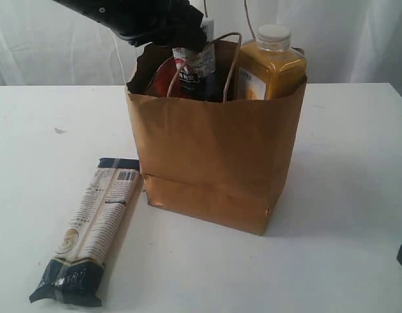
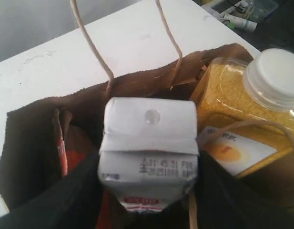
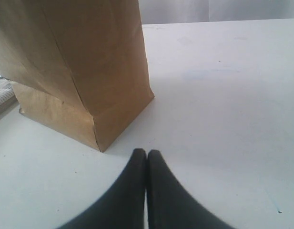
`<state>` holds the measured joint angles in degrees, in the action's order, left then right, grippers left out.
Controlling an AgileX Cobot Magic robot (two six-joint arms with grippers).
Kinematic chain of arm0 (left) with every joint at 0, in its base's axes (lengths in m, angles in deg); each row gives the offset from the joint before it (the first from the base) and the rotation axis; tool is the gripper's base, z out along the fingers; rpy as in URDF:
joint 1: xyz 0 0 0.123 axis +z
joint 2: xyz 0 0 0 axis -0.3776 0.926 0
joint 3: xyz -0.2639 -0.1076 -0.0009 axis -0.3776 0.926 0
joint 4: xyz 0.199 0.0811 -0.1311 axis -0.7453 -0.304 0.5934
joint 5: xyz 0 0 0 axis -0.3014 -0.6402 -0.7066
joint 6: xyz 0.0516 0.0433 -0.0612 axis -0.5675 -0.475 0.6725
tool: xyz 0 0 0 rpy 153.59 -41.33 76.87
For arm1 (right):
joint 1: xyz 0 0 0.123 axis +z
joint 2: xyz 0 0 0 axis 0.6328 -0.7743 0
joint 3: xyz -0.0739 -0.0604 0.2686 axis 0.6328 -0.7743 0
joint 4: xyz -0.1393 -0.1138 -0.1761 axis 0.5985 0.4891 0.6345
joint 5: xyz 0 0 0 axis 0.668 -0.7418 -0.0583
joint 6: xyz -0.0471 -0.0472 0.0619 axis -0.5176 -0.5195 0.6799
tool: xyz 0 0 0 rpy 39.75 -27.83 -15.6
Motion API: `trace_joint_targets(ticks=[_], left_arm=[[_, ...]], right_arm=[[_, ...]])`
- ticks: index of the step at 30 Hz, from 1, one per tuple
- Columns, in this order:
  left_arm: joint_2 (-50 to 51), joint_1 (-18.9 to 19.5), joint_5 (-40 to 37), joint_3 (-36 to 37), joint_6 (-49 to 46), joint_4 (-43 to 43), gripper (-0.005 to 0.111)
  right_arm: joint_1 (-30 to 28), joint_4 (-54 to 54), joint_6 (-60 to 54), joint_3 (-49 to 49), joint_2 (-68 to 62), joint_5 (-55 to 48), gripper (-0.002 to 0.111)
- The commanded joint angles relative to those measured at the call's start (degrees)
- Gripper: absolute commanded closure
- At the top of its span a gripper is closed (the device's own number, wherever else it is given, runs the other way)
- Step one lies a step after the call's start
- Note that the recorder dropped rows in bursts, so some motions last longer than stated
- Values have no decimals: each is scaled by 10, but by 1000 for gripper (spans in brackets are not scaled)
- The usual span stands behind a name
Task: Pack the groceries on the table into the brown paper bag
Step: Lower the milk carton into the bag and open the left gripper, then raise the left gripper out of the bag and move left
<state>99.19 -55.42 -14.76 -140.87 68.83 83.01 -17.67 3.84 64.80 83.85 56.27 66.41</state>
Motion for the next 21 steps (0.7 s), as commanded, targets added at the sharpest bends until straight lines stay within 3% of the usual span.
trace_joint_targets(ticks=[1, 8, 21], left_arm=[[-6, 0, 7, -6, 0, 19, 49], [-6, 0, 13, -6, 5, 19, 27], [-52, 0, -10, -6, -3, 32, 26]], right_arm=[[-4, 6, 2, -2, 3, 2, 108], [-4, 6, 2, -2, 3, 2, 108], [-4, 6, 2, -2, 3, 2, 108]])
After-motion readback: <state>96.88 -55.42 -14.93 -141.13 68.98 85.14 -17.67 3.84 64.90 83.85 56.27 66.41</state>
